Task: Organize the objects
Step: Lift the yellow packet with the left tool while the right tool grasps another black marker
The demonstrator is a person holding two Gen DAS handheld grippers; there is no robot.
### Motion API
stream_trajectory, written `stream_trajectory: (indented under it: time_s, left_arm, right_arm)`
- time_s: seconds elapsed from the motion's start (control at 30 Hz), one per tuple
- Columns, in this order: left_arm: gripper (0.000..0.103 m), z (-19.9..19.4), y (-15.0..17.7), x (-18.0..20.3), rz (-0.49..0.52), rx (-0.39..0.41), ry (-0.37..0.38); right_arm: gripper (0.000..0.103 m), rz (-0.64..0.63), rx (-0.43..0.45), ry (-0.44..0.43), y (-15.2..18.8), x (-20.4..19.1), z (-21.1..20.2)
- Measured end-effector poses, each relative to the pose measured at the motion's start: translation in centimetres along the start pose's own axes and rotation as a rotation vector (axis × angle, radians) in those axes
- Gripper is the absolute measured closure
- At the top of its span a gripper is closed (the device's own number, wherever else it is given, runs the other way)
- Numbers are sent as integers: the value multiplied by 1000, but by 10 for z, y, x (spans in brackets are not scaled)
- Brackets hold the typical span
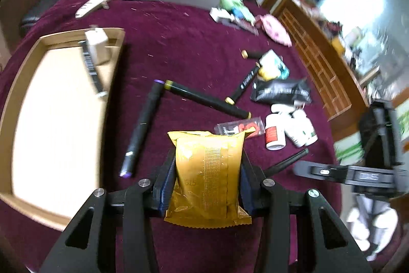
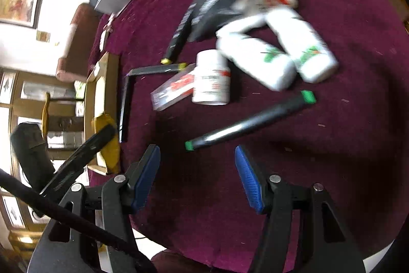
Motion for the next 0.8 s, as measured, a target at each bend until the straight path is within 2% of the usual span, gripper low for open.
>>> stream_trajectory:
  time_s: [0.2,0.3,0.47,0.53,0.67,0.8]
  left_arm:
    - [64,-52,2,-36,-57,66,-33]
    - [64,-67,4,-53,-72,87,-46]
    - [64,-83,7,-79,-79,94,-51]
    - [64,-91,8,-94,-87,95,-49]
    - [64,-98,9,-118,-102,89,-38]
    - [64,-102,8,-140,-105,85,-29]
  right_arm:
    - [43,-123,-39,-16,-8,-70,28]
    - [43,-191,-42,8,-13,-113,45]
    - [43,-254,-33,104,-28,-170,80]
    - [43,-264,-6,169,-36,-187,93]
    - [43,-225,-3,240,-47,-199,117]
    - [64,-185,3,320,-50,-202,132]
Point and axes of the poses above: each gripper's, at about its wrist camera, not at the fingertips, and z roughly the way its jaws point, x to its right, y to its underside, the point moved 1 cm from there along z, roughly the way its jaws point, and after that the axes turned 13 degrees about y, right-handed, at the moved point
